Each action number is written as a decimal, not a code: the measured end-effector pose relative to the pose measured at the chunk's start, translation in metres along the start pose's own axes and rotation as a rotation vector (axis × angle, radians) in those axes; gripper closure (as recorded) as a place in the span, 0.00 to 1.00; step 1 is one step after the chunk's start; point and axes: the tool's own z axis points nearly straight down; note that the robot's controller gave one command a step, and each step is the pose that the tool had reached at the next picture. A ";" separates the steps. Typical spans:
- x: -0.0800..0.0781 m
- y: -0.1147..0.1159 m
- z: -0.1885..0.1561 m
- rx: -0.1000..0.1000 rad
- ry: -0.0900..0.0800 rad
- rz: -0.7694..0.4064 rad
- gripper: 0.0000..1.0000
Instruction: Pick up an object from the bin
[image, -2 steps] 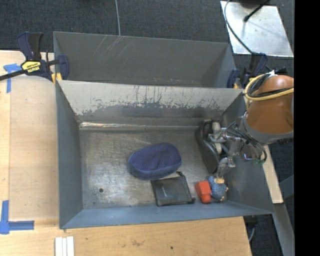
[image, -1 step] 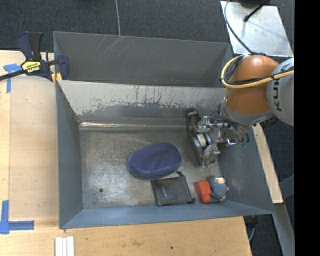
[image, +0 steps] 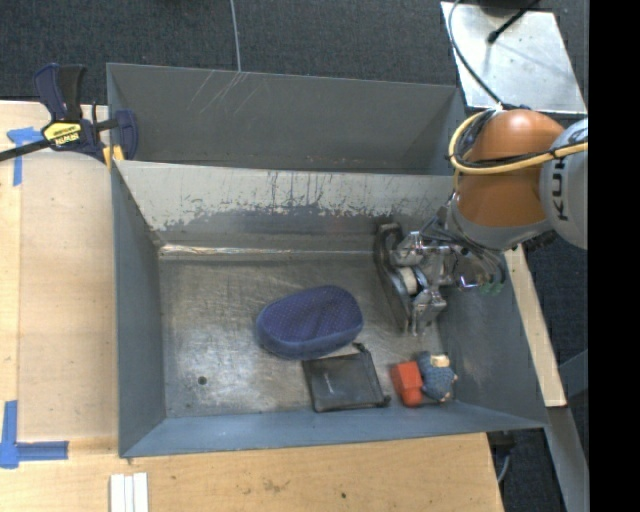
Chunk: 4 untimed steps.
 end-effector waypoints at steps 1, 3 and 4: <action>-0.032 0.106 -0.079 0.003 -0.041 -0.226 0.00; -0.020 0.180 0.016 0.008 -0.030 -0.314 1.00; -0.005 0.116 -0.179 0.018 -0.039 -0.796 1.00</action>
Offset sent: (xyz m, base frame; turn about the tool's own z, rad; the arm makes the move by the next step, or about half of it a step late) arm 0.0227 0.1045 0.0742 -0.2232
